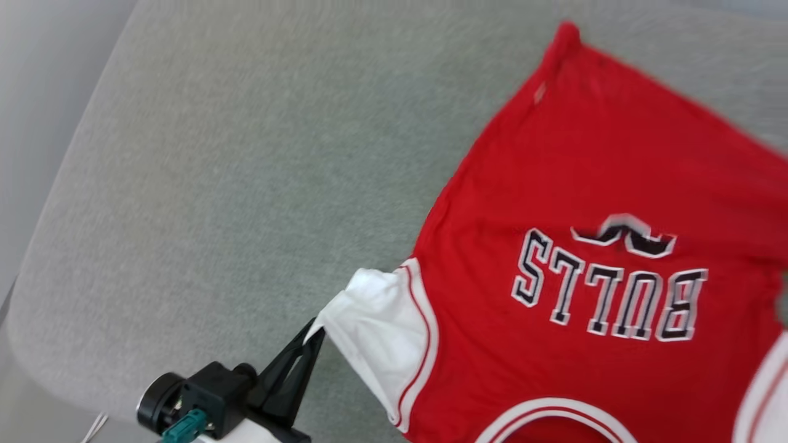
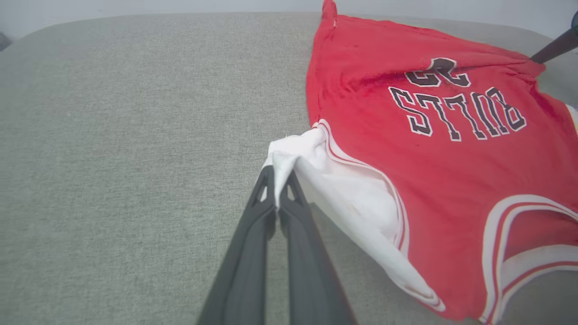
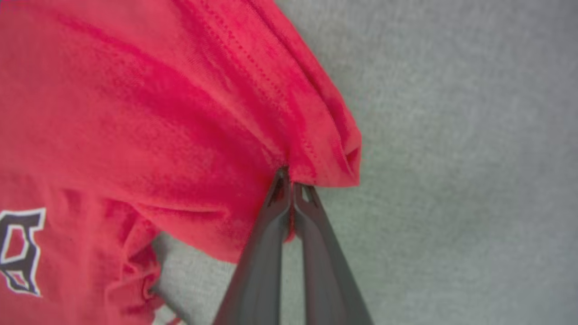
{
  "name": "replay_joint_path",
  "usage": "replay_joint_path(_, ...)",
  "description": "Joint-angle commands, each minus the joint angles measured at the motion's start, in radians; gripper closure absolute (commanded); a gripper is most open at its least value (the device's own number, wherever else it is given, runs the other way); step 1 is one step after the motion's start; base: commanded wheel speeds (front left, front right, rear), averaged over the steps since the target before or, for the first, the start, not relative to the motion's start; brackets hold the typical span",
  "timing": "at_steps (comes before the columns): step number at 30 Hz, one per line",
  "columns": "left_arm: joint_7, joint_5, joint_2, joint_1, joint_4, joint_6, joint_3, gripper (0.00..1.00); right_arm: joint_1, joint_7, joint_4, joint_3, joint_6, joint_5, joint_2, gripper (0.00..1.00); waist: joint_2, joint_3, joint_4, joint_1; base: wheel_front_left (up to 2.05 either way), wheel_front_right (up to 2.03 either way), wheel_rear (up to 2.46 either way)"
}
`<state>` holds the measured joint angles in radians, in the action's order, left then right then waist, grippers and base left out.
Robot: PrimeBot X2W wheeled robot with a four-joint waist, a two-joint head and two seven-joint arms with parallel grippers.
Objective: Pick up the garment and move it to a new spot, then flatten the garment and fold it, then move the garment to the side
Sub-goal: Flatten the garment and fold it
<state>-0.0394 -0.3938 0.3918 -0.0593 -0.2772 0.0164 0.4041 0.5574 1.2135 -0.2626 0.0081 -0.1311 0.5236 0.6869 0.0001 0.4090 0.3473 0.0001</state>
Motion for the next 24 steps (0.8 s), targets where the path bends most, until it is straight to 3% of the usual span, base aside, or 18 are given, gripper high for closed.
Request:
replay_joint_path(1, -0.001, -0.006, 0.009, -0.019, 0.004, -0.005, -0.011, 1.00, -0.083, -0.011, 0.008, -0.003, 0.001, 0.023, 0.008, 1.00, -0.0001, -0.092, -0.080, -0.0001, 0.00, 0.00, 0.00)
replay_joint_path(10, 0.002, -0.028, 0.029, -0.092, 0.045, -0.031, -0.028, 1.00, -0.391, -0.095, 0.154, -0.077, 0.001, 0.113, -0.057, 1.00, -0.0001, -0.213, -0.182, -0.0001, 0.00, 0.00, 0.00)
replay_joint_path(17, -0.026, -0.043, 0.019, -0.119, 0.087, -0.042, -0.034, 1.00, -0.628, -0.171, 0.272, -0.139, 0.001, 0.091, -0.121, 1.00, -0.0001, -0.262, -0.226, -0.0001, 0.00, 0.00, 0.00)
replay_joint_path(24, -0.042, -0.056, -0.002, -0.128, 0.108, -0.049, -0.024, 1.00, -0.765, -0.217, 0.295, -0.153, 0.001, 0.083, -0.200, 1.00, -0.0001, -0.291, -0.246, -0.0001, 0.00, 0.00, 0.00)
